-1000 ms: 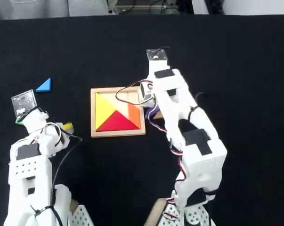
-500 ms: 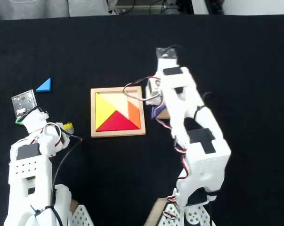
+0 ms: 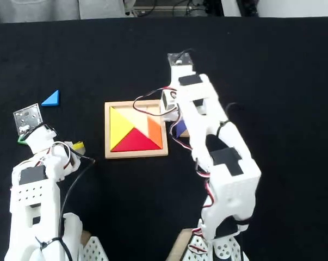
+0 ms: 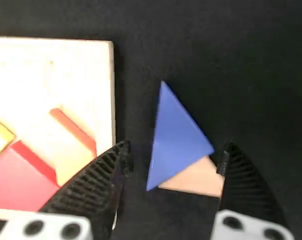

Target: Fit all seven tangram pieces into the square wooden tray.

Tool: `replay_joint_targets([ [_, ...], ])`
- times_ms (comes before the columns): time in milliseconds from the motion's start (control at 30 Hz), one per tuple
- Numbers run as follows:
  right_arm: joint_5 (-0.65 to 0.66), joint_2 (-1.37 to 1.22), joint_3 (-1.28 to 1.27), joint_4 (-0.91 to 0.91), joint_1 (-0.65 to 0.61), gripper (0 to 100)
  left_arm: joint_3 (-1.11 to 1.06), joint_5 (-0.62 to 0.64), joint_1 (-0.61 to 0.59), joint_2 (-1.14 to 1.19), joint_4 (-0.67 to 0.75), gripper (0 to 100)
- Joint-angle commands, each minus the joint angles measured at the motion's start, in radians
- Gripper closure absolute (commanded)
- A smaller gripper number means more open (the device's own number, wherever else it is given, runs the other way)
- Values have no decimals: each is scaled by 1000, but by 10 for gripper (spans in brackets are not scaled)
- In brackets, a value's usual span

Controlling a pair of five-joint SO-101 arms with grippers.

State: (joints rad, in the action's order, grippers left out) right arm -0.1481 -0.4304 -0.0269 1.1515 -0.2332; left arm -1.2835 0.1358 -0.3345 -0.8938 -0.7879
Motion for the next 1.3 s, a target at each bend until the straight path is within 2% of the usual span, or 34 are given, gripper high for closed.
replay_joint_targets([
  [0,26,-42,64,-25,-9,723,10,6,15,-14,12,733],
  [167,26,-96,136,52,-9,724,10,6,15,-14,12,733],
  [333,26,-102,139,55,0,724,10,6,15,-14,12,733],
  [600,72,-102,137,32,38,857,2,5,41,-14,12,733],
  [933,83,-94,159,40,40,864,-38,5,61,-23,69,733],
  [1267,270,25,171,41,35,864,-38,5,53,-23,74,733],
])
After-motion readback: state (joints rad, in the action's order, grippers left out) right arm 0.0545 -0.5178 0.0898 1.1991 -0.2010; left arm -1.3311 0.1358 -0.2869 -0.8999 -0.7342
